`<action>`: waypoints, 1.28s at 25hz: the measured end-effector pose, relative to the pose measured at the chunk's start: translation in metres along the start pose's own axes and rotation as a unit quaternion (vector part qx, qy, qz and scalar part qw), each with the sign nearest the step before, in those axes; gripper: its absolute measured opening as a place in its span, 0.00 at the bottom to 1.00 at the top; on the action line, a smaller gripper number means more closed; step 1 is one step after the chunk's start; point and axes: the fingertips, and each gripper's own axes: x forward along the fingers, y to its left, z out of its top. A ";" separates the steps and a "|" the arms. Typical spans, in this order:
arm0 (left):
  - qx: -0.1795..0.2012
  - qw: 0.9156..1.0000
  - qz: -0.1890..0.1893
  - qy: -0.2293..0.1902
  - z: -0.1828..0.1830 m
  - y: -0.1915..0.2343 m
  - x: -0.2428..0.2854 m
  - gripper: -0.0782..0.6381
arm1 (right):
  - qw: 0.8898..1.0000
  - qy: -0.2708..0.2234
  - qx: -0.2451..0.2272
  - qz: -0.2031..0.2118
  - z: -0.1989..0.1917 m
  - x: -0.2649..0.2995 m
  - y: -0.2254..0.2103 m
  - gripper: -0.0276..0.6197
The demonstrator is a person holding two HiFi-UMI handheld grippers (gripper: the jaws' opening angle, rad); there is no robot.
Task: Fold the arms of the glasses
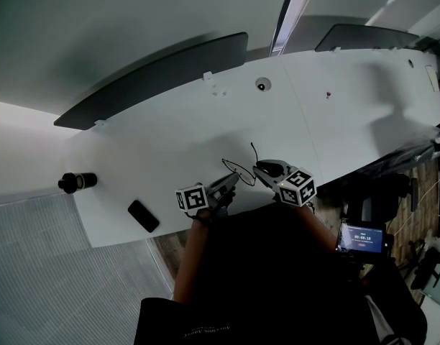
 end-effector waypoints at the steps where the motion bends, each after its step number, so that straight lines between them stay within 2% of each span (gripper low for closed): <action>1: -0.001 1.000 0.003 -0.003 0.001 0.001 -0.001 0.12 | 1.000 -0.001 0.006 -0.006 -0.001 -0.002 -0.002 0.16; 10: -0.013 1.000 0.019 -0.017 0.001 0.013 -0.003 0.12 | 0.999 -0.004 0.036 -0.026 -0.009 -0.011 -0.011 0.16; 16: -0.014 0.999 0.018 -0.030 0.006 0.013 -0.004 0.12 | 0.995 -0.016 0.093 -0.034 -0.014 -0.018 -0.022 0.17; 22: -0.032 0.998 0.024 -0.051 0.010 0.020 -0.009 0.12 | 0.994 -0.008 0.099 -0.042 -0.024 -0.026 -0.025 0.16; 24: -0.028 0.998 0.030 -0.051 0.011 0.024 -0.012 0.12 | 0.993 -0.017 0.102 -0.048 -0.025 -0.032 -0.031 0.16; 26: -0.020 0.998 0.033 -0.042 0.009 0.025 -0.014 0.12 | 0.995 -0.025 0.074 -0.059 -0.023 -0.039 -0.035 0.16; 29: 0.000 0.999 0.048 -0.016 0.002 0.026 -0.014 0.12 | 0.997 -0.012 -0.029 -0.074 -0.010 -0.047 -0.031 0.16; 32: 0.008 0.998 0.055 -0.002 -0.004 0.027 -0.013 0.12 | 0.990 0.000 -0.122 -0.063 0.012 -0.041 -0.012 0.16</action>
